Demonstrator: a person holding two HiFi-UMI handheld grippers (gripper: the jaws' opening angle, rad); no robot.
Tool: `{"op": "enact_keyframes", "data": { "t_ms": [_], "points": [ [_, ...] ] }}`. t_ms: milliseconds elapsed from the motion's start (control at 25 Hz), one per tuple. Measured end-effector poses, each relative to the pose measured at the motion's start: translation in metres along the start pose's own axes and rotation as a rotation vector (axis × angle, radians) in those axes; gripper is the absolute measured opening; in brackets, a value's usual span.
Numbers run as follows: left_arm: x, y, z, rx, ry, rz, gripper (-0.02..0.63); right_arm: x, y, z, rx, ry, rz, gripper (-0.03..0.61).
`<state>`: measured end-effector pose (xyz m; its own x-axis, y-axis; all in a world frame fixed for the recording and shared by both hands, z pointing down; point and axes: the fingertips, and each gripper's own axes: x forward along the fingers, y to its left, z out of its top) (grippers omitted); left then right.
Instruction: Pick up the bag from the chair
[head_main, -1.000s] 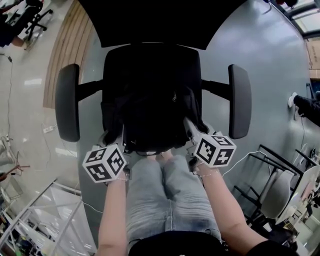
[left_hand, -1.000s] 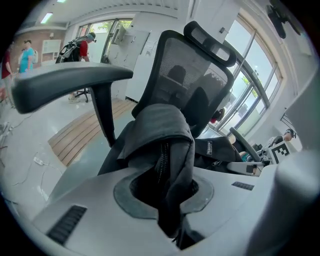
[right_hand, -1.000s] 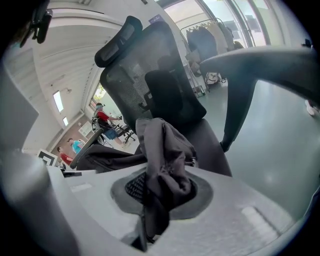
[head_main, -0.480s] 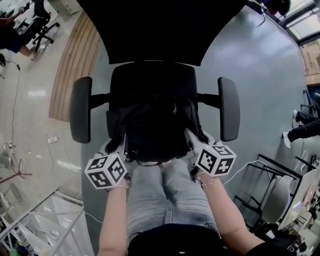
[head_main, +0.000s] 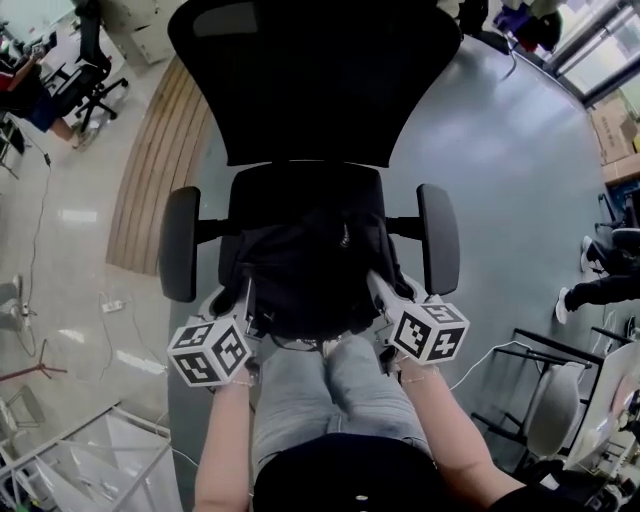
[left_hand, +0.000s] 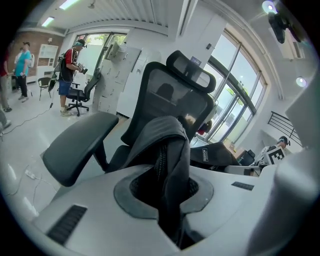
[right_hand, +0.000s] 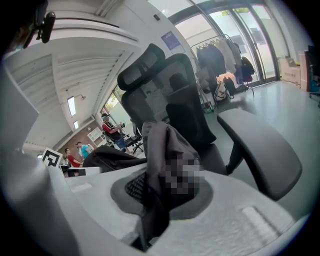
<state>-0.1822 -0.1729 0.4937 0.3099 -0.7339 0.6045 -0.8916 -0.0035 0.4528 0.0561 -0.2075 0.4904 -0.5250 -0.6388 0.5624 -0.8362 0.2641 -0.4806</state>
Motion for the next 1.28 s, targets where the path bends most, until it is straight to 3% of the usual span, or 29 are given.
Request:
{"op": "enact_keyframes", "data": {
  "t_ms": [280,800,1280],
  "points": [
    [-0.017,-0.019,0.035,0.026,-0.061,-0.036,0.067,-0.016,0.02,0.034,-0.04,-0.059,0.027,0.072],
    [-0.049,-0.052,0.067,0.069,-0.119,-0.067,0.067,-0.048,0.04,0.076,-0.071,-0.161,0.068,0.067],
    [-0.086,-0.07,0.105,0.078,-0.23,-0.118,0.067,-0.073,0.068,0.12,-0.118,-0.256,0.125,0.067]
  ]
}}
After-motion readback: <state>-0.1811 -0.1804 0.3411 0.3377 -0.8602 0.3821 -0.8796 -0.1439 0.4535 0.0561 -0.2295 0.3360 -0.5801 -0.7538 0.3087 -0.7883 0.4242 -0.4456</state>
